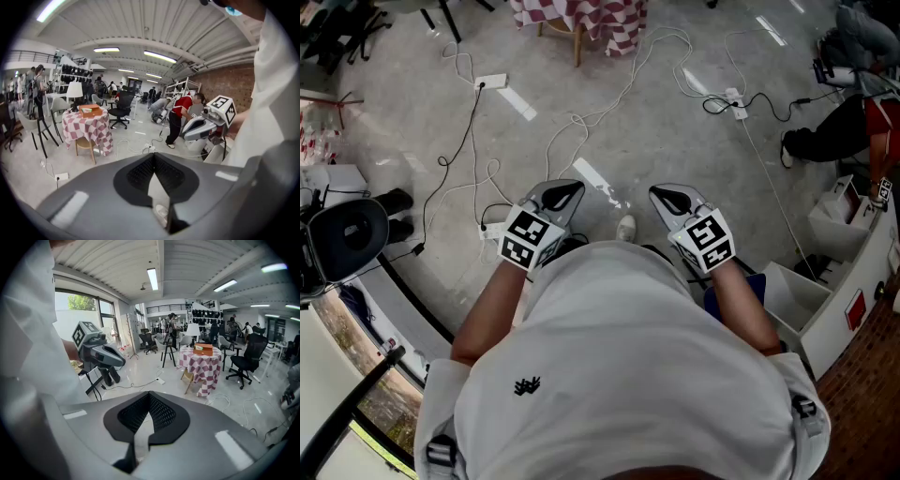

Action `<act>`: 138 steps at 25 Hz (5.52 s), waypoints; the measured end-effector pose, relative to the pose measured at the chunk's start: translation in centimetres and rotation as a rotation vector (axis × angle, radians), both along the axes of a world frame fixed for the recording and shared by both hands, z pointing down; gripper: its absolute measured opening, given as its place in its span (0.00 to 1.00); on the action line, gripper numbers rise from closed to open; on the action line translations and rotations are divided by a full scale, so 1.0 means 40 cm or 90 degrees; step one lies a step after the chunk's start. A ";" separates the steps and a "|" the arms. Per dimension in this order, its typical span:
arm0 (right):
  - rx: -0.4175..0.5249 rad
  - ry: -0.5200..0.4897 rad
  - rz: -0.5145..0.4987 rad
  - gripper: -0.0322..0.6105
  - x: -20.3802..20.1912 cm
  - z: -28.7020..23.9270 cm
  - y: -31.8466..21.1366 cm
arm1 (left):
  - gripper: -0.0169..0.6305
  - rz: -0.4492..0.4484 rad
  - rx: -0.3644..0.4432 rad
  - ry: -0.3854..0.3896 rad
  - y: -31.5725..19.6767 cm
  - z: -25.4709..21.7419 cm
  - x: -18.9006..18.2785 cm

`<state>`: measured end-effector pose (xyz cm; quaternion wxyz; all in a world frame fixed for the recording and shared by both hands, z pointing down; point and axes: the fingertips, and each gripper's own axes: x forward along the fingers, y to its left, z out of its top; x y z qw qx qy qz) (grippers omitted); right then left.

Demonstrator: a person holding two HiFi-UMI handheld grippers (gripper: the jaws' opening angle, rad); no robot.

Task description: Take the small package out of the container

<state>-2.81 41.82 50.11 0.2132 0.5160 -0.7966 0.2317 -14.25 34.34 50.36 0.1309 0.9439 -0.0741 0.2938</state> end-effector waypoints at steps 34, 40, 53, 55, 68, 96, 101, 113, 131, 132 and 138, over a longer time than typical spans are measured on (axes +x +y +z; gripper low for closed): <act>0.038 0.061 -0.013 0.10 0.451 -0.049 -0.910 | 0.15 -0.007 -0.009 0.104 -0.769 -0.074 0.442; 0.036 0.063 -0.072 0.12 0.523 -0.023 -1.162 | 0.15 -0.118 -0.016 0.098 -0.921 -0.068 0.413; 0.020 0.122 -0.191 0.20 0.711 0.119 -1.744 | 0.15 -0.338 0.014 0.060 -1.232 -0.105 0.462; 0.014 0.132 -0.202 0.21 0.726 0.152 -1.823 | 0.15 -0.366 0.014 0.050 -1.256 -0.104 0.469; -0.051 0.166 -0.265 0.26 0.685 0.392 -2.148 | 0.15 -0.516 0.018 -0.004 -1.325 -0.093 0.442; -0.077 0.197 -0.203 0.19 0.668 0.386 -2.178 | 0.15 -0.556 0.048 0.022 -1.321 -0.125 0.267; -0.054 0.180 -0.182 0.19 0.668 0.303 -2.143 | 0.15 -0.528 0.047 0.042 -1.304 -0.127 0.258; -0.027 0.178 -0.165 0.19 0.600 0.124 -1.974 | 0.15 -0.455 0.045 0.085 -1.263 -0.129 0.200; 0.032 0.131 -0.140 0.19 0.366 -0.066 -1.571 | 0.15 -0.380 0.039 0.119 -1.100 -0.102 0.056; 0.032 0.128 -0.140 0.19 0.355 -0.070 -1.549 | 0.15 -0.376 0.037 0.119 -1.089 -0.099 0.052; 0.027 0.120 -0.142 0.19 0.305 -0.083 -1.452 | 0.15 -0.357 0.029 0.117 -1.037 -0.086 0.032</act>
